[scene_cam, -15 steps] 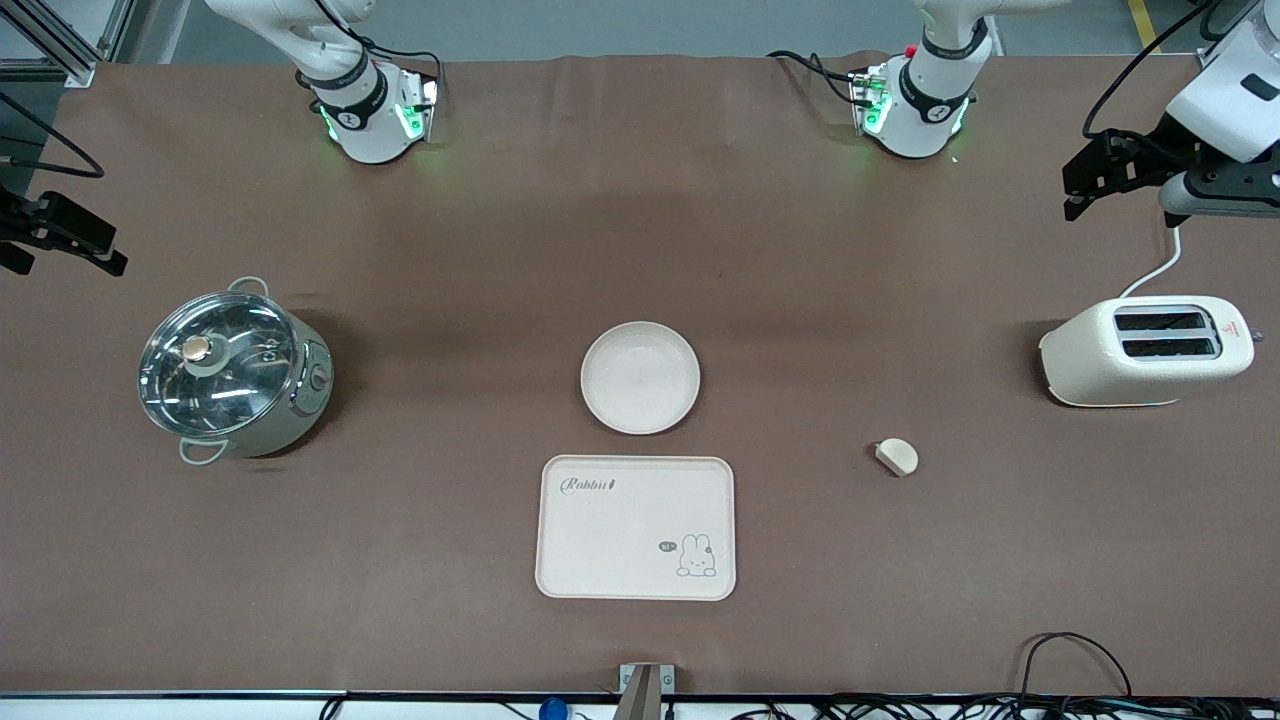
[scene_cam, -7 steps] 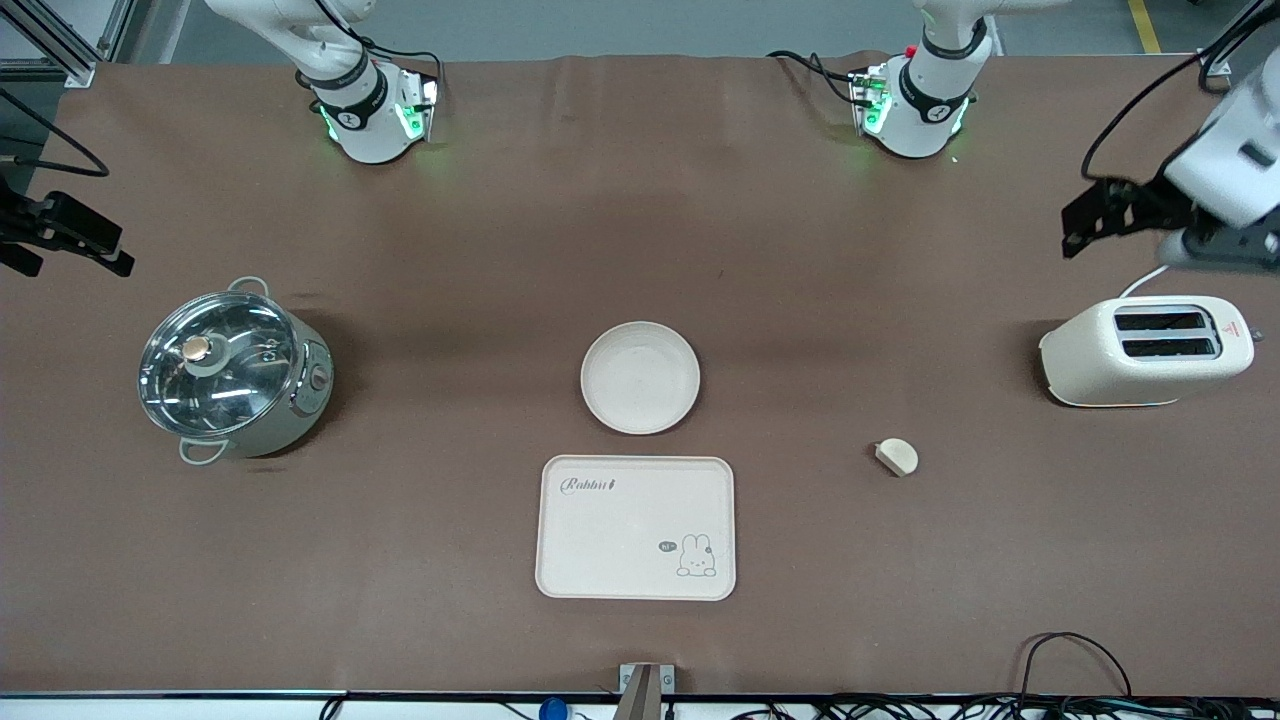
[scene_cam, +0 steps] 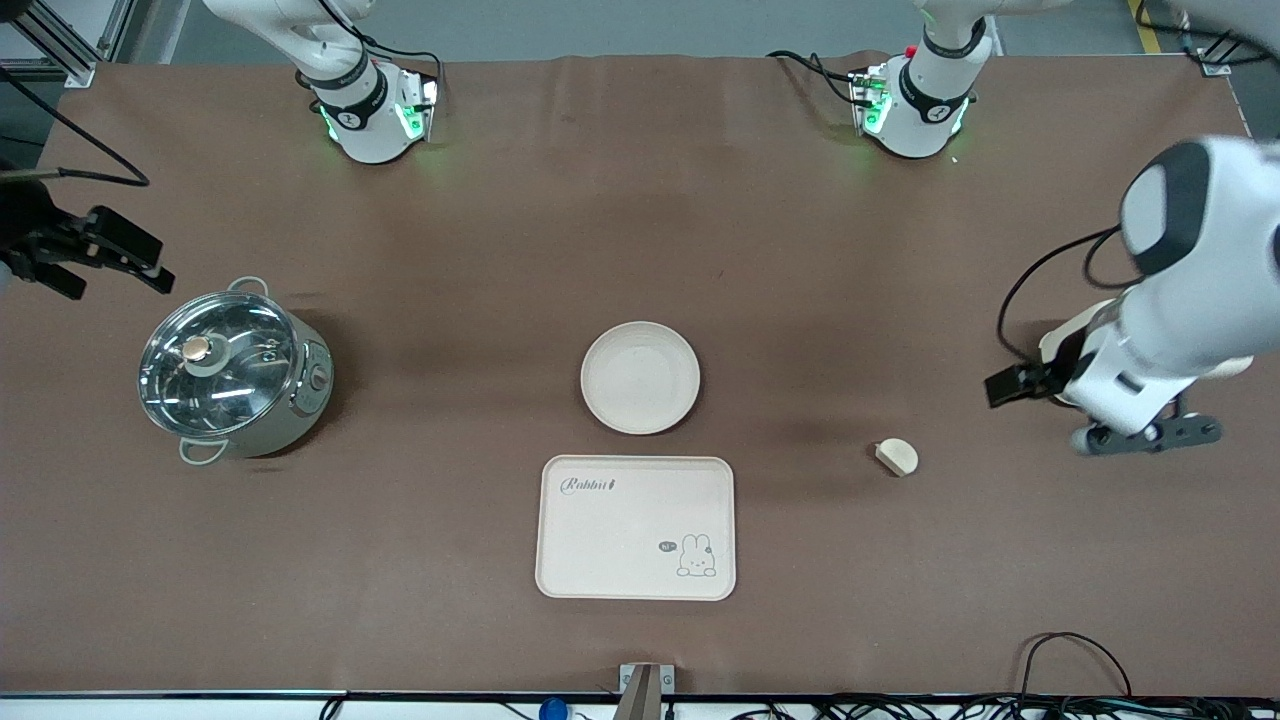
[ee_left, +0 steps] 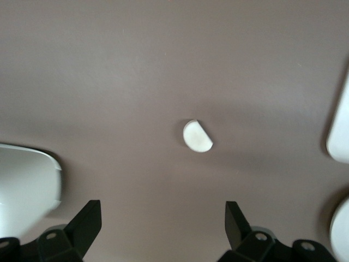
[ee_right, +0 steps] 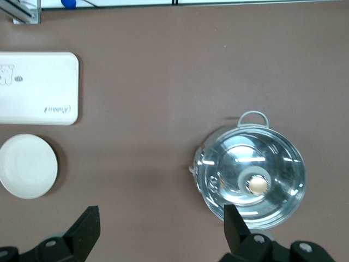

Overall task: Place bun in plate and plate on tray
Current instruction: 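Reach the left gripper to the white bun while the right gripper advances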

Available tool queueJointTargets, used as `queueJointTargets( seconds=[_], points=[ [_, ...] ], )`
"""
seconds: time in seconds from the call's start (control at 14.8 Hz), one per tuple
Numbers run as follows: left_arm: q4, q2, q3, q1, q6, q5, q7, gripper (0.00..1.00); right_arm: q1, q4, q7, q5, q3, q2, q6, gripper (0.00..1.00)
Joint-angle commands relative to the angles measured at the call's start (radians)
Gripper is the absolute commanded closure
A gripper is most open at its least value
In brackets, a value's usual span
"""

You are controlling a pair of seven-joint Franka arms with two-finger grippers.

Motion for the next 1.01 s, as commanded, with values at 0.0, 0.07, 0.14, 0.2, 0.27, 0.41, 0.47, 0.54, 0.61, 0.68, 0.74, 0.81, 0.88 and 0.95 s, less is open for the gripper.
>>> queueJointTargets(
  seconds=[0.0, 0.07, 0.14, 0.2, 0.27, 0.41, 0.47, 0.54, 0.61, 0.68, 0.74, 0.81, 0.88, 0.95],
  points=[
    [-0.027, 0.099, 0.0, -0.027, 0.114, -0.003, -0.211, 0.0, 0.045, -0.017, 0.073, 0.014, -0.005, 0.04, 0.059, 0.0],
    [-0.04, 0.138, 0.0, -0.032, 0.172, 0.007, -0.268, 0.0, 0.06, -0.035, 0.096, 0.014, -0.005, 0.043, 0.091, 0.0],
    [-0.048, 0.175, 0.0, -0.039, 0.229, 0.014, -0.314, 0.0, 0.074, -0.052, 0.128, 0.017, -0.004, 0.053, 0.122, 0.0],
    [-0.054, 0.204, 0.0, -0.048, 0.275, 0.022, -0.345, 0.0, 0.095, -0.064, 0.148, 0.02, -0.005, 0.081, 0.145, 0.0],
    [-0.054, 0.228, -0.001, -0.051, 0.291, 0.022, -0.363, 0.0, 0.118, -0.084, 0.15, 0.02, -0.005, 0.11, 0.186, 0.0],
    [-0.062, 0.27, -0.001, -0.048, 0.294, 0.022, -0.403, 0.0, 0.15, -0.115, 0.155, 0.021, -0.004, 0.161, 0.27, 0.0],
    [-0.079, 0.278, 0.0, -0.048, 0.302, 0.022, -0.432, 0.0, 0.176, -0.116, 0.171, 0.023, -0.005, 0.194, 0.31, 0.0],
    [-0.094, 0.285, -0.001, -0.048, 0.335, 0.022, -0.463, 0.0, 0.186, -0.116, 0.191, 0.041, -0.004, 0.227, 0.334, 0.0],
    [-0.102, 0.302, -0.001, -0.045, 0.373, 0.02, -0.501, 0.0, 0.195, -0.116, 0.21, 0.079, -0.005, 0.256, 0.355, 0.0],
    [-0.105, 0.314, -0.001, -0.047, 0.397, 0.02, -0.543, 0.0, 0.215, -0.116, 0.233, 0.105, -0.005, 0.286, 0.37, 0.0],
    [-0.105, 0.328, -0.001, -0.048, 0.401, 0.02, -0.563, 0.0, 0.23, -0.115, 0.254, 0.112, -0.005, 0.311, 0.381, 0.0],
    [-0.105, 0.331, -0.001, -0.05, 0.401, 0.02, -0.567, 0.03, 0.242, -0.116, 0.262, 0.118, -0.005, 0.33, 0.406, 0.0],
    [-0.103, 0.333, -0.001, -0.047, 0.401, 0.017, -0.571, 0.23, 0.256, -0.116, 0.265, 0.133, -0.005, 0.354, 0.442, 0.0],
    [-0.102, 0.339, -0.001, -0.042, 0.403, 0.008, -0.571, 0.37, 0.262, -0.118, 0.265, 0.165, -0.005, 0.401, 0.506, 0.0]
  ],
)
